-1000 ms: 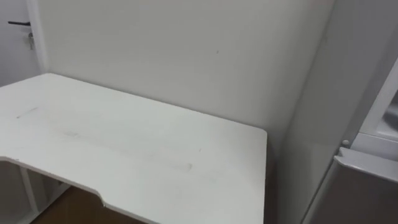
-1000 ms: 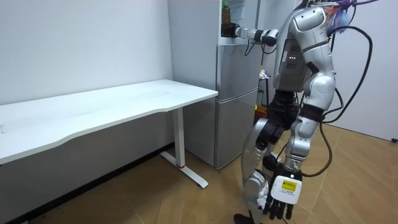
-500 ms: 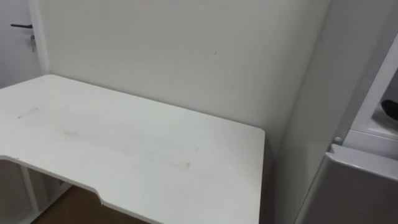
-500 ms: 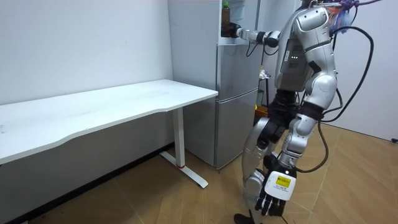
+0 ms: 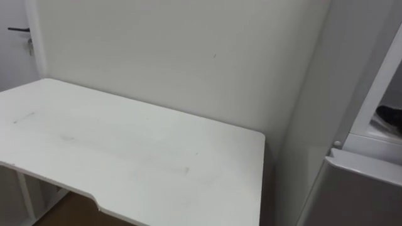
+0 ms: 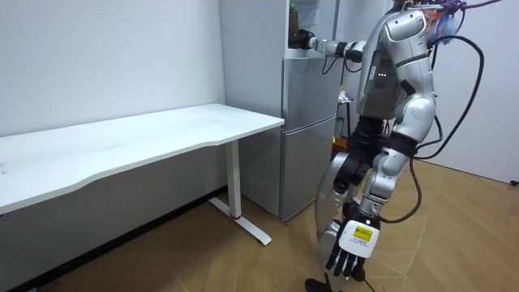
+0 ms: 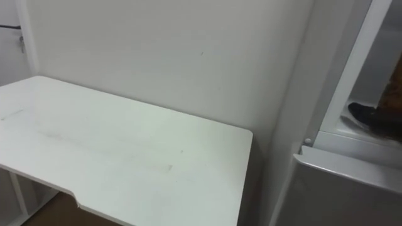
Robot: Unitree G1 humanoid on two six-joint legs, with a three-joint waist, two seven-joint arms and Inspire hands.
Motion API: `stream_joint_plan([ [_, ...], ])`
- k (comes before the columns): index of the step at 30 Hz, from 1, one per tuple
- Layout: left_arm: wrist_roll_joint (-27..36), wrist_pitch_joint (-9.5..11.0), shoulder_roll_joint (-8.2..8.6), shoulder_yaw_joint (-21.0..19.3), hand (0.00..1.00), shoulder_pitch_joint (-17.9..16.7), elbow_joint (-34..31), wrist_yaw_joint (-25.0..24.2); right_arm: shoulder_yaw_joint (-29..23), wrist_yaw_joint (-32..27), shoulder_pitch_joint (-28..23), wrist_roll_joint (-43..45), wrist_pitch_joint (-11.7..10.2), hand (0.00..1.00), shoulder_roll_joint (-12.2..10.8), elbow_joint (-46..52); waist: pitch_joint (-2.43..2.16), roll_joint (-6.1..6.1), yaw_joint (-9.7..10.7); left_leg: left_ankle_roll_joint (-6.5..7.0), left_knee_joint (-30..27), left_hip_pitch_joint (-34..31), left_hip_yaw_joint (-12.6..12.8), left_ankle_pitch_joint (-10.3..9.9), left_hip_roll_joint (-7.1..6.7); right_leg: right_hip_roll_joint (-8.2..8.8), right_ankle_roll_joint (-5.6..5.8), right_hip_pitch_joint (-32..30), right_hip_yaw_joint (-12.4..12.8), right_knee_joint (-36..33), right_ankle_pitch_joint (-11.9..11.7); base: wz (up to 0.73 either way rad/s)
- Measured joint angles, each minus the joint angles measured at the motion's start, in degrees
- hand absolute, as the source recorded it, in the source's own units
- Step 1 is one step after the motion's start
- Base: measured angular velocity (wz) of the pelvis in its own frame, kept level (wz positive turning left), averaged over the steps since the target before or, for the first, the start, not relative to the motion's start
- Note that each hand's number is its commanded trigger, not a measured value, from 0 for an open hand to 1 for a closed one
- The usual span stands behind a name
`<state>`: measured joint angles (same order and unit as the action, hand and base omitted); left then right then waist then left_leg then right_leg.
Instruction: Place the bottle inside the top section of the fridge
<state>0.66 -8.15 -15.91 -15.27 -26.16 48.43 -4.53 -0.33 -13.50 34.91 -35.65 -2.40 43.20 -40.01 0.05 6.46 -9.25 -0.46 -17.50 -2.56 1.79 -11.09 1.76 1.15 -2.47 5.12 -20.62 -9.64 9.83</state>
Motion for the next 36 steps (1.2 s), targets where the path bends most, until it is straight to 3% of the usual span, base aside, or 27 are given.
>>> stream_joint_plan([
  [9,0.0,0.0,0.0,0.0,0.0,0.0,0.0,0.0,-1.0,1.7,-0.1,-0.3,0.3,0.0,0.0,0.3,-0.07,-0.07,1.1,-0.01,0.0,0.2,0.0,-0.1,-0.09,0.02,0.07,0.3,0.0,0.1,0.1,0.0],
  [16,1.4,0.0,0.01,-0.1,0.0,-0.1,0.2,0.0,-3.4,3.5,-0.9,-3.3,0.7,0.0,0.0,1.2,-0.38,-0.72,1.3,0.03,0.0,0.4,0.1,-0.1,-0.12,0.06,0.18,0.9,0.1,0.1,0.2,0.0],
  [27,2.5,-0.3,0.28,-0.2,0.0,-0.3,2.3,0.0,-8.3,4.8,-7.8,-9.7,1.8,0.0,-0.5,10.7,-0.7,-1.44,2.0,0.16,2.2,3.5,1.4,-0.2,-0.4,0.83,0.67,2.4,0.1,0.0,1.1,-0.02],
  [36,2.5,-0.1,2.62,-0.3,0.0,-0.3,2.7,1.5,-14.1,4.9,-14.5,-10.3,1.3,0.0,-3.2,19.3,-0.57,-1.84,3.9,0.34,2.2,4.3,1.3,-0.7,-0.44,0.81,0.97,3.8,0.1,0.9,1.2,0.01],
])
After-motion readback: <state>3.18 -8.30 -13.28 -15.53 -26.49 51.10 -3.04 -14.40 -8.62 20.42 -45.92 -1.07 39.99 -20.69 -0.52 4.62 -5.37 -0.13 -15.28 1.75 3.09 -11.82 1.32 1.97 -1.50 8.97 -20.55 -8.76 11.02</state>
